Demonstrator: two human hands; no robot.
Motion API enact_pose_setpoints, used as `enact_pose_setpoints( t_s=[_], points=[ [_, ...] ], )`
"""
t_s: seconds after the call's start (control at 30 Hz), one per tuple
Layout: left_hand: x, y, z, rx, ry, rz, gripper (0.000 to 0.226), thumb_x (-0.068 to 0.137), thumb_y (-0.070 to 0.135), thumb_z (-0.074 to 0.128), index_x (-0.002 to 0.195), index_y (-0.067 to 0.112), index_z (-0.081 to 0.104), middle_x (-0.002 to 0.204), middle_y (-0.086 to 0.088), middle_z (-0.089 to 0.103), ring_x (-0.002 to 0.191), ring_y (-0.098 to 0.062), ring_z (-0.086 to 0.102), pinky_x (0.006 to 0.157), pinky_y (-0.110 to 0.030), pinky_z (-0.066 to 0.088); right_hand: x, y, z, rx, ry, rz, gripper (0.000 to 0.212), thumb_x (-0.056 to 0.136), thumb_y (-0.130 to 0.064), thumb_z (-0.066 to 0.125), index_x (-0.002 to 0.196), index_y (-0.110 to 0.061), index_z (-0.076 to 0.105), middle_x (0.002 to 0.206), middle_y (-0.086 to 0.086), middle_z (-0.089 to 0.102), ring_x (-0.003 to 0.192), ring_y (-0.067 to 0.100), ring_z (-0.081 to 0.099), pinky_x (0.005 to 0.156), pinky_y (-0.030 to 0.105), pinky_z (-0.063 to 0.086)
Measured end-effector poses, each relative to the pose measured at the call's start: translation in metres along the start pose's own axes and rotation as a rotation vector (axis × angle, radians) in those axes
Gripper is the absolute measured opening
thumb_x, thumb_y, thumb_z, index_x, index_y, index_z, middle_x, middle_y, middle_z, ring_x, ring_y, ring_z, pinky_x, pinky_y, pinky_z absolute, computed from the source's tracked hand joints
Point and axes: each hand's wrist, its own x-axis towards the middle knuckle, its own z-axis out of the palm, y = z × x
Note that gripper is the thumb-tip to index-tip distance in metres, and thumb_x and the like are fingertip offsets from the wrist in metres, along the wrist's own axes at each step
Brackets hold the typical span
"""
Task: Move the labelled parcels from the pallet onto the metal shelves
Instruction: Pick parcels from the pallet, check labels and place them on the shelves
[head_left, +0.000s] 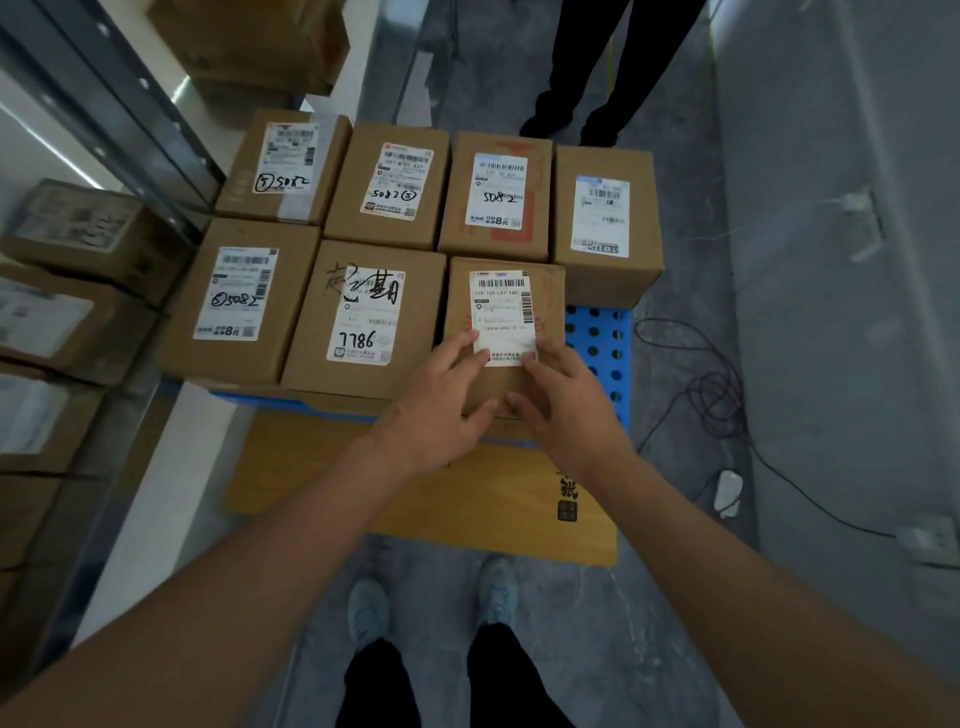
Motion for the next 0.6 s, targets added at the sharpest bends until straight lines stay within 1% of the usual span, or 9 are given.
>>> enact_pose_setpoints(
  t_s=[0.17, 0.23, 0.33, 0.4, 0.5, 0.6],
  points=[
    [0.002, -0.001, 0.003, 0.001, 0.015, -0.003, 0.066, 0.096, 0.037, 0.066, 0.15, 0.003, 0.046, 0.164, -0.005, 0.026, 0.152, -0.023, 0.027, 0.119, -0.048, 0.036, 0.004, 0.006, 0.005, 0.035, 0.007, -0.001, 0.055, 0.098, -0.033, 0.065, 0.146, -0.009, 0.051, 0.158, 0.006, 0.036, 0.137, 0.024, 0.043, 0.112, 0.042, 0.043],
    [0.002, 0.0, 0.004, 0.018, 0.022, -0.008, 0.067, 0.096, 0.041, 0.062, 0.149, 0.004, 0.047, 0.164, -0.005, 0.026, 0.152, -0.026, 0.027, 0.119, -0.05, 0.037, 0.005, 0.008, 0.006, 0.041, 0.009, -0.003, 0.056, 0.098, -0.033, 0.065, 0.146, -0.01, 0.05, 0.157, 0.005, 0.036, 0.138, 0.024, 0.043, 0.111, 0.044, 0.044],
    [0.001, 0.001, 0.007, 0.051, 0.033, -0.025, 0.067, 0.095, 0.046, 0.055, 0.149, 0.008, 0.048, 0.164, -0.005, 0.027, 0.153, -0.033, 0.023, 0.119, -0.056, 0.034, 0.007, 0.01, 0.008, 0.062, 0.007, 0.006, 0.057, 0.097, -0.035, 0.065, 0.147, -0.012, 0.05, 0.158, 0.002, 0.034, 0.138, 0.024, 0.043, 0.109, 0.045, 0.046],
    [0.001, 0.002, 0.008, 0.068, 0.042, -0.043, 0.062, 0.097, 0.042, 0.058, 0.149, 0.009, 0.049, 0.163, -0.008, 0.03, 0.154, -0.036, 0.02, 0.121, -0.057, 0.03, 0.008, 0.011, 0.01, 0.07, 0.007, 0.005, 0.058, 0.097, -0.036, 0.065, 0.147, -0.012, 0.049, 0.158, 0.001, 0.033, 0.138, 0.023, 0.042, 0.109, 0.045, 0.047],
    [0.0, 0.002, 0.007, 0.103, 0.056, -0.051, 0.059, 0.1, 0.036, 0.059, 0.151, 0.009, 0.046, 0.164, -0.008, 0.029, 0.155, -0.034, 0.015, 0.125, -0.053, 0.023, 0.009, 0.01, 0.013, 0.066, 0.002, -0.007, 0.059, 0.097, -0.034, 0.066, 0.149, -0.013, 0.047, 0.159, 0.001, 0.031, 0.141, 0.022, 0.038, 0.114, 0.044, 0.042],
    [-0.001, 0.001, 0.005, 0.16, 0.057, -0.069, 0.058, 0.102, 0.035, 0.055, 0.153, 0.011, 0.043, 0.166, -0.006, 0.022, 0.157, -0.028, 0.009, 0.126, -0.043, 0.014, 0.009, 0.009, 0.015, 0.066, 0.007, -0.013, 0.06, 0.097, -0.033, 0.066, 0.15, -0.013, 0.046, 0.161, 0.001, 0.03, 0.144, 0.022, 0.035, 0.117, 0.042, 0.038]
  ],
)
